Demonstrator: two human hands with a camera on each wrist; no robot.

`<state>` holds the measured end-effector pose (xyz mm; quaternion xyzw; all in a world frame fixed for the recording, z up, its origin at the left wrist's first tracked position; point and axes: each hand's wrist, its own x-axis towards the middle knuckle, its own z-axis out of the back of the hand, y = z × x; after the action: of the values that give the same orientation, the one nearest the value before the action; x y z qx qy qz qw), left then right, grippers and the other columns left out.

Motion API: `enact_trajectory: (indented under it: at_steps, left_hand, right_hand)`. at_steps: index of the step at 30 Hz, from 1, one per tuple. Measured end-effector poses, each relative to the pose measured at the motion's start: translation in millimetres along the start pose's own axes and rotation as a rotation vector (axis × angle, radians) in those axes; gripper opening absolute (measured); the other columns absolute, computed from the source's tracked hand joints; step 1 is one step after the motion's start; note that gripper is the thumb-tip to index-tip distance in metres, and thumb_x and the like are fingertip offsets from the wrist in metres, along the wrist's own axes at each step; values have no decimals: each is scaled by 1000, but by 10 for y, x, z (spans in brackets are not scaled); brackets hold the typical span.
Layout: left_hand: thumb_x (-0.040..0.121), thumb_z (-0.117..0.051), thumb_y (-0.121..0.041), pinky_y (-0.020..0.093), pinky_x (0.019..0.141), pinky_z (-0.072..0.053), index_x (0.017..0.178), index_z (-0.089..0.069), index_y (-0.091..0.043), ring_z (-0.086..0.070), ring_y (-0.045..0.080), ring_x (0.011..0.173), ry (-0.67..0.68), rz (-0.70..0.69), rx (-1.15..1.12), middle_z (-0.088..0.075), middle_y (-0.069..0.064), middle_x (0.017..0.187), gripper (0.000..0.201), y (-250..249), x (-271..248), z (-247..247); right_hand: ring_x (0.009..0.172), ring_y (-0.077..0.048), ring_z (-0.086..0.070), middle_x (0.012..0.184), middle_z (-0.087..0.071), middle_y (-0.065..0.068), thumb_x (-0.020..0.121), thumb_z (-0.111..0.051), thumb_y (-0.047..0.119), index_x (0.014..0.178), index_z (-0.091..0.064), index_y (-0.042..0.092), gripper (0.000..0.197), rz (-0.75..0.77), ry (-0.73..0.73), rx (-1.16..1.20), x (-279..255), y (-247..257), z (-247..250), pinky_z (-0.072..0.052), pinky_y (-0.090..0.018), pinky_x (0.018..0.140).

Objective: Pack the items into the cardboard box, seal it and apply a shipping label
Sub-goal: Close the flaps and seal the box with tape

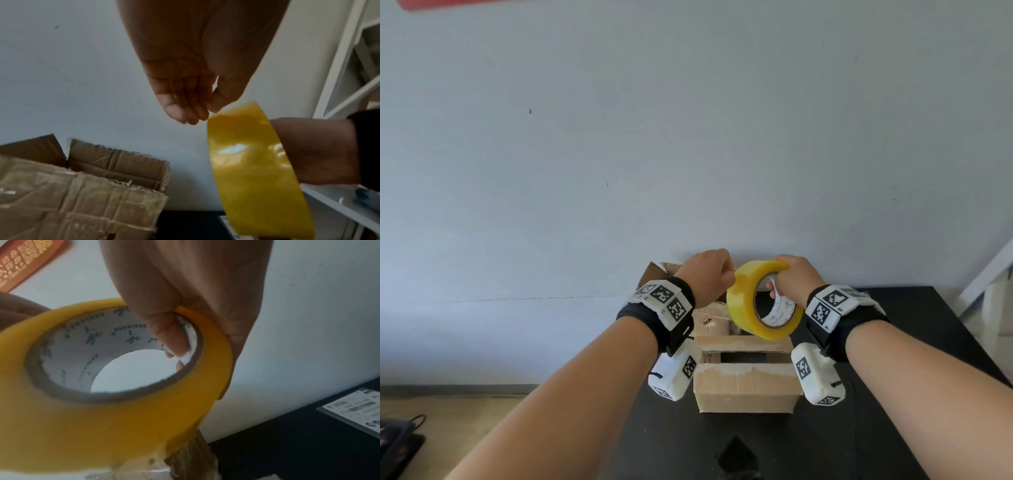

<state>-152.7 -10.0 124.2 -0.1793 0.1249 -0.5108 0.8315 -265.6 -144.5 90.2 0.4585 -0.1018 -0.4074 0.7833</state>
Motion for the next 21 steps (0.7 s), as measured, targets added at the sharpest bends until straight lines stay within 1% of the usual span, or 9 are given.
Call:
enact_trajectory:
  at_steps: [2,6,10,13,15,17,19,20,21]
  left_hand:
    - [94,-45,-14,27,69,-38,96,-54,-10,-46,18,80,7,-1,-61,-54,2,90,11,-17,-21,7]
    - [94,-45,-12,20,59,-36,96,-55,-8,-46,17,78,-50,-20,-84,-55,3,89,11,-27,-29,18]
    - [93,-47,-12,24,63,-37,96,-57,-7,-49,17,79,-109,-27,-123,-58,3,89,12,-5,-20,28]
    - [92,-47,-12,21,59,-37,95,-55,-8,-48,17,76,-114,-19,-145,-55,1,85,9,-5,-18,17]
    - [92,-48,-12,20,57,-35,93,-53,-9,-46,16,74,-109,10,-200,-52,-2,81,6,11,1,4]
    - [94,-50,-16,20,56,-35,95,-51,-11,-47,15,72,-101,51,-291,-53,-3,79,5,39,16,-16]
    - [94,-57,-24,20,57,-39,101,-49,-15,-51,13,68,-76,73,-402,-57,-2,80,15,86,27,-45]
    - [92,-60,-24,21,58,-42,104,-48,-16,-52,12,66,-64,82,-458,-60,-1,80,19,106,29,-58]
    - [91,-62,-22,26,60,-46,105,-49,-16,-54,13,67,-67,91,-501,-62,1,81,20,123,31,-73]
  right_hand:
    - [71,-35,-66,84,-68,-26,78,-46,-12,67,-51,10,25,2,-6,-8,8,0,2,-54,-44,76]
    - [74,-37,-68,81,-70,-24,78,-45,-8,71,-55,8,20,-1,-48,-12,31,10,-5,-54,-43,76]
    - [76,-38,-69,84,-69,-26,77,-45,-12,75,-57,3,20,-22,-25,40,23,19,-4,-54,-45,79]
    - [76,-39,-69,84,-69,-27,77,-46,-13,84,-60,-1,20,-43,-6,71,15,17,-10,-55,-47,81]
    - [71,-38,-67,79,-67,-24,79,-42,-14,90,-61,-2,25,-65,11,115,10,9,-22,-55,-44,76]
    - [68,-34,-63,75,-63,-19,82,-38,-14,89,-61,1,27,-92,20,172,-1,1,-27,-53,-37,67]
    - [67,-32,-61,74,-62,-18,83,-38,-14,87,-60,2,27,-103,28,181,-11,-2,-27,-51,-34,64]
    - [66,-32,-61,74,-62,-18,83,-39,-14,87,-59,2,26,-101,32,173,-12,0,-24,-51,-33,63]
    - [66,-32,-61,76,-63,-19,83,-39,-14,87,-59,1,26,-103,37,168,-25,7,-23,-51,-33,62]
